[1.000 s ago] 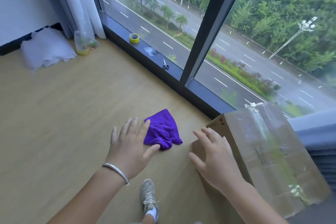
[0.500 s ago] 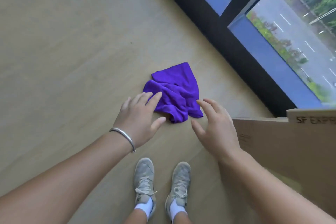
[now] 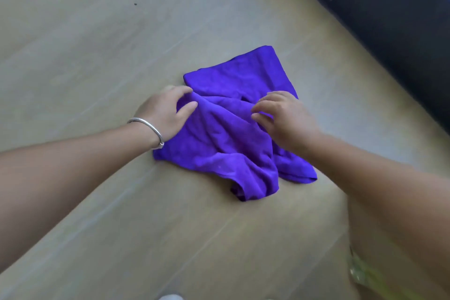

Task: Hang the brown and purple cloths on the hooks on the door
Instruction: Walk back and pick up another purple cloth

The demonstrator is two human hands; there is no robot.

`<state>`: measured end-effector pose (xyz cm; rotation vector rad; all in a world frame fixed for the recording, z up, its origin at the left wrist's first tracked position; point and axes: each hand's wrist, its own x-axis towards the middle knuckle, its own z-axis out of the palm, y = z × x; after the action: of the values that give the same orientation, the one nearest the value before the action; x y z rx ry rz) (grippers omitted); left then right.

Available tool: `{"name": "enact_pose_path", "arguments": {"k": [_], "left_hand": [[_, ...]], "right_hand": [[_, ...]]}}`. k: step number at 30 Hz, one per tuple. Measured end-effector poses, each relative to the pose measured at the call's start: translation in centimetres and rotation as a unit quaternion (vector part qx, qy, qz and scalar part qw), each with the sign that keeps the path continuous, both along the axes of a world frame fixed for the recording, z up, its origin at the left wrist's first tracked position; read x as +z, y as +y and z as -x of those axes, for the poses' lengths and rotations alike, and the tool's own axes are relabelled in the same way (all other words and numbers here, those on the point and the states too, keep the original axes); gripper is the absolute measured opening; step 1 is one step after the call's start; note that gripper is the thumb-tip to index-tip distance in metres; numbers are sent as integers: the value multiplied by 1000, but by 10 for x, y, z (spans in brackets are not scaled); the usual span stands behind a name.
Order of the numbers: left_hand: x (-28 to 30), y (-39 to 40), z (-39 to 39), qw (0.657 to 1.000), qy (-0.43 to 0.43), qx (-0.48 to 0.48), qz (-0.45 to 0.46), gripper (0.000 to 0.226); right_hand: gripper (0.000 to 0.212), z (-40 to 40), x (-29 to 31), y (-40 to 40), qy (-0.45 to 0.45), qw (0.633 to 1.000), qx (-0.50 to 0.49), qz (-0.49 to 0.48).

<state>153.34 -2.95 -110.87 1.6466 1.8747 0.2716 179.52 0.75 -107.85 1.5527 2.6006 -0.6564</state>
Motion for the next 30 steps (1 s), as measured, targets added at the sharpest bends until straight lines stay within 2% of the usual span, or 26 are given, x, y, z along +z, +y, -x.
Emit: {"name": "enact_pose_path", "arguments": {"k": [3,7,8,12,15,17,24,26,28,30], "left_hand": [[-31,25,4,998,-5,55,9,33],[-46,22,6,992,-20,104,72,27],[-45,19,8,990,-38,97,92,25],[-28,3,27,980,-134,90,117,23],[-20,-12,43,960,-215,131,120,24],[-20,-20,53,956,-226,147,117,24],[-15,-20,86,941,-240,225,74,19],[-10,-20,94,927,-256,262,76,28],[-7,-21,99,913,-268,285,115,33],[-8,-22,101,911,-263,273,164,20]], "right_hand": [[19,13,-26,41,14,1000,24,7],[53,24,-45,56,-15,996,71,61],[55,24,-48,55,-26,995,72,71],[27,15,-52,49,-40,996,62,52],[16,1,-52,47,18,1000,-12,10],[15,-7,-52,51,32,997,-63,-31],[13,-28,-39,85,2,967,-226,-115],[24,-32,-34,85,-4,957,-260,-127],[34,-25,-28,76,21,964,-224,-139],[38,-9,-25,60,58,983,-117,-129]]}}
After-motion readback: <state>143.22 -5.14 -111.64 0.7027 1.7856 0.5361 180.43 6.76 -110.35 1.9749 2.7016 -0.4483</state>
